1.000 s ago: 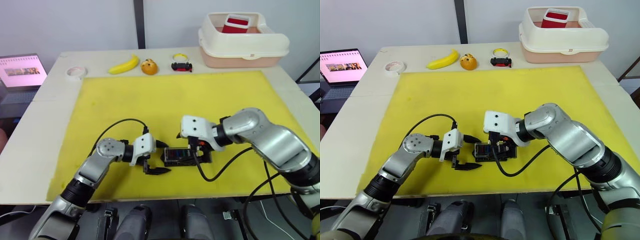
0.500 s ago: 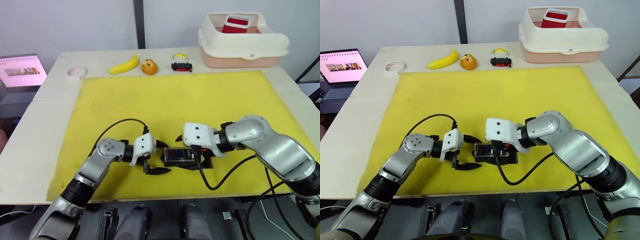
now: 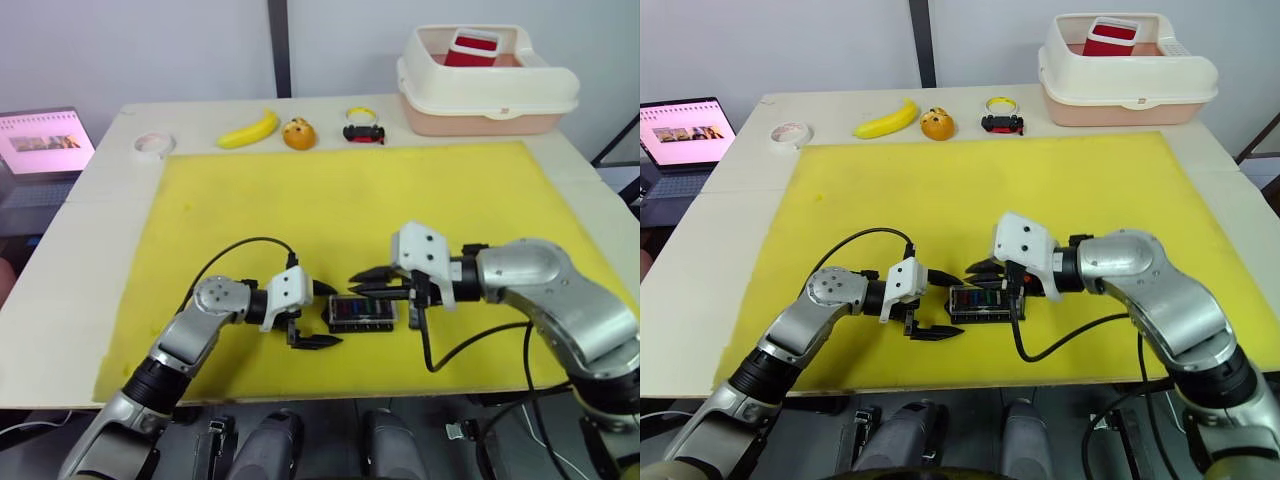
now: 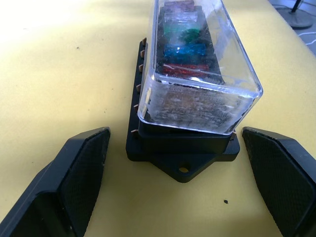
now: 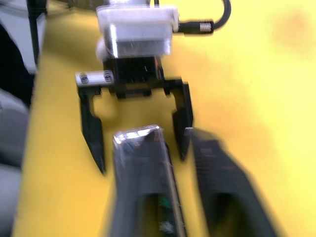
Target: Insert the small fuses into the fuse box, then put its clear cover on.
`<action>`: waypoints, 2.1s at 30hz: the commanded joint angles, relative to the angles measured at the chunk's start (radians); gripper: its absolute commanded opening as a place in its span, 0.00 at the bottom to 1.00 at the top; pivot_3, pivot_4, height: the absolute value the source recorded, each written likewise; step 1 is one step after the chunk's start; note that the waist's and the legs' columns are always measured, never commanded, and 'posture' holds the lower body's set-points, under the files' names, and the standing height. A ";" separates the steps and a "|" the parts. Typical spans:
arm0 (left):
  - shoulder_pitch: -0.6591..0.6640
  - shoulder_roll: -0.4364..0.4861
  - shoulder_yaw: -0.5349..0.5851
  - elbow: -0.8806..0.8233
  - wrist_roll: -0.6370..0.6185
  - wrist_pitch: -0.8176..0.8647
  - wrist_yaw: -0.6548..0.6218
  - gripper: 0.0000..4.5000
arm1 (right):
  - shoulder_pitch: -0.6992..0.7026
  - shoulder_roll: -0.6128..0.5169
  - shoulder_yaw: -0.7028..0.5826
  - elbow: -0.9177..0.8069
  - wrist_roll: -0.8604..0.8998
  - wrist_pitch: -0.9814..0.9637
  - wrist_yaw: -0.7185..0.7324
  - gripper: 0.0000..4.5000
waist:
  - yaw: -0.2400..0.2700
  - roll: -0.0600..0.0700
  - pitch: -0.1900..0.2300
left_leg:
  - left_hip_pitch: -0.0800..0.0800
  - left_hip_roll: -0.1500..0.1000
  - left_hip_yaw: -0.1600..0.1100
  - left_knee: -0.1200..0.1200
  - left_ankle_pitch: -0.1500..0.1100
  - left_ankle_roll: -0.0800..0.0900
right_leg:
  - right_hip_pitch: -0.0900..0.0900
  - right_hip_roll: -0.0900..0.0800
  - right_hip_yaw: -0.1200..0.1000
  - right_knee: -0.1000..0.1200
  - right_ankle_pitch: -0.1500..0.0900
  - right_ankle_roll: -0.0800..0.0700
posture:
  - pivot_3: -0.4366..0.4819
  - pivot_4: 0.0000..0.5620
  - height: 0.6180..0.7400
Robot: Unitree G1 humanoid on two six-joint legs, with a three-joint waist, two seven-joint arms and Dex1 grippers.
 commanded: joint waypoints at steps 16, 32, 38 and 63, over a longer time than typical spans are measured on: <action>-0.001 -0.003 -0.010 -0.018 0.002 0.015 -0.003 1.00 | 0.099 0.007 -0.059 0.002 0.082 -0.073 -0.030 0.01 | 0.000 0.000 0.000 | 0.003 0.000 0.000 0.000 0.000 0.000 | 0.003 0.000 0.000 -0.001 0.000 0.000 | 0.48 0.27 1.00; 0.014 -0.007 -0.013 -0.037 -0.001 0.029 0.007 1.00 | 0.121 -0.009 0.105 0.245 -0.015 -0.072 0.009 0.01 | 0.000 -0.001 -0.002 | 0.011 0.001 0.000 -0.003 -0.001 0.002 | 0.012 0.001 0.000 -0.005 0.000 0.000 | 0.48 0.27 1.00; 0.008 -0.010 -0.020 -0.027 0.008 0.011 0.009 1.00 | 0.108 -0.050 0.132 0.211 0.017 0.041 0.028 0.01 | 0.001 -0.001 -0.004 | 0.011 0.001 -0.001 -0.003 -0.005 0.008 | 0.013 0.001 -0.001 -0.006 0.000 0.000 | 0.48 0.27 1.00; -0.003 -0.032 -0.034 0.027 0.015 -0.025 0.004 0.57 | 0.046 -0.051 0.134 0.203 -0.001 0.003 0.019 0.00 | -0.001 -0.001 -0.006 | 0.015 0.001 -0.001 -0.003 -0.007 0.011 | 0.020 0.001 -0.002 -0.014 0.001 0.002 | 0.48 0.27 1.00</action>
